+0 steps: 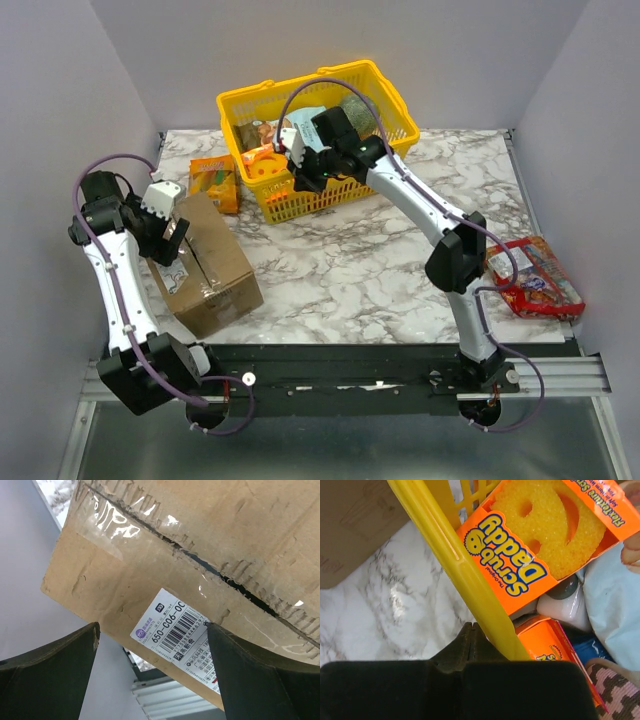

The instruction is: Unpack the express box

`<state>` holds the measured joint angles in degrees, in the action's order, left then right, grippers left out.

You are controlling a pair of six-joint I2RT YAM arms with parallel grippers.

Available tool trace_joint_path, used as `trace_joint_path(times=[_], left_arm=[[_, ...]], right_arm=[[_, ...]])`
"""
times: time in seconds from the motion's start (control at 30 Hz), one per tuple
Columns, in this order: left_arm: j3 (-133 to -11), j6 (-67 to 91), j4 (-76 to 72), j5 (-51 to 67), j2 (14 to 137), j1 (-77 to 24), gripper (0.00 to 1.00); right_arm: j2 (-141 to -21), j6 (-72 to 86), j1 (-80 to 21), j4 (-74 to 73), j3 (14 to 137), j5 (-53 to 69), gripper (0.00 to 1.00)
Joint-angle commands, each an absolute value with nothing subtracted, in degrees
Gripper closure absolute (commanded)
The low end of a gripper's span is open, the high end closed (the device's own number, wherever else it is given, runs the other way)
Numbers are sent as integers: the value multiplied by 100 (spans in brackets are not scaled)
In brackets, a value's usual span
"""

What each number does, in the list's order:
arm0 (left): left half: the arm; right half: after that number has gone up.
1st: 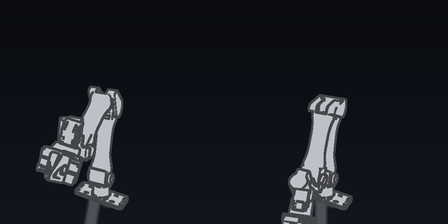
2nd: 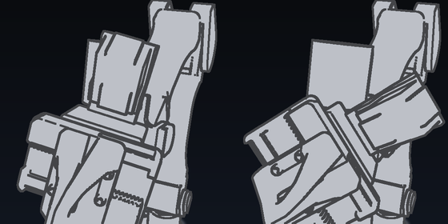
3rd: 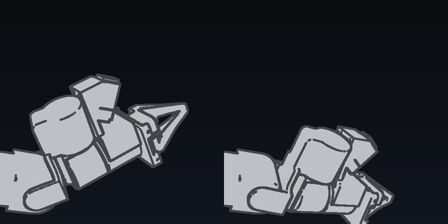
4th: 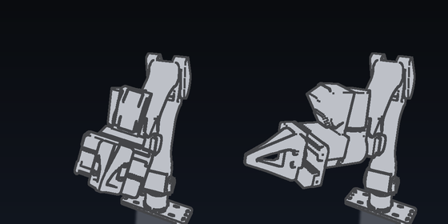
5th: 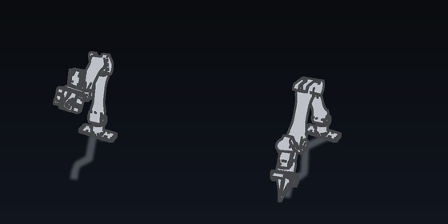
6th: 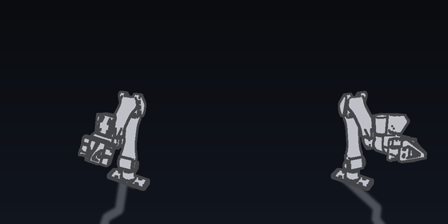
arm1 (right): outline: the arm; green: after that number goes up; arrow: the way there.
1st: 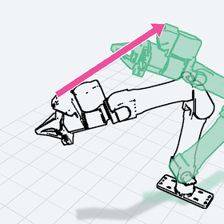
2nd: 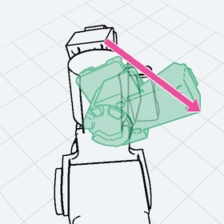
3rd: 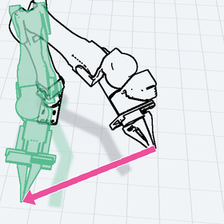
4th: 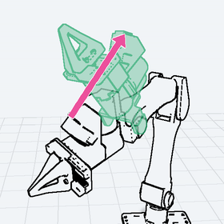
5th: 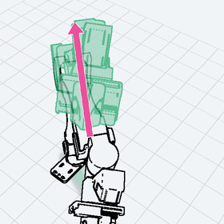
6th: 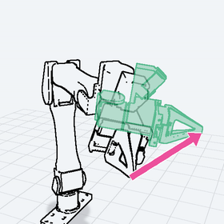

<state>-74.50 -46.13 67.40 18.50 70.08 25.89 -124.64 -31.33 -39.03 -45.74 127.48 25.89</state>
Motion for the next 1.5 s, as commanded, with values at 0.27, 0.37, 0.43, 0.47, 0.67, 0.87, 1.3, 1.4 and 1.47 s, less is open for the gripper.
trace_joint_path(times=[0.27,0.37,0.43,0.47,0.67,0.87,1.3,1.4,1.47], left_arm=[[-8479,-3332,6259,2708,6686,1916,2],[-9253,-2840,6249,2435,7574,1925,3],[-9386,-2602,6118,2260,7883,1925,3],[-9387,-2593,6100,2128,7927,1934,3],[-8825,-2549,6091,1556,7709,2004,1],[-8420,-2671,6501,2108,7549,2294,1],[-8315,-2837,6750,968,6550,3014,21],[-7964,-3435,6917,591,6241,3155,43],[-7518,-3786,7127,466,6205,3216,71]], right_arm=[[-10725,-2909,-3788,-4192,10858,2574,92],[-9854,-3102,-3779,-4096,9688,3040,58],[-9486,-3120,-3779,-4008,9021,3042,50],[-9414,-3094,-3779,-4008,8826,2928,49],[-8449,-2883,-3604,-4043,7526,2698,47],[-8402,-2865,-3604,-4157,7382,2962,47],[-9667,-2269,-3735,-3560,8902,2989,57],[-10185,-2206,-3963,-3454,9482,2892,65],[-10580,-2206,-4104,-3436,9737,2865,69]])
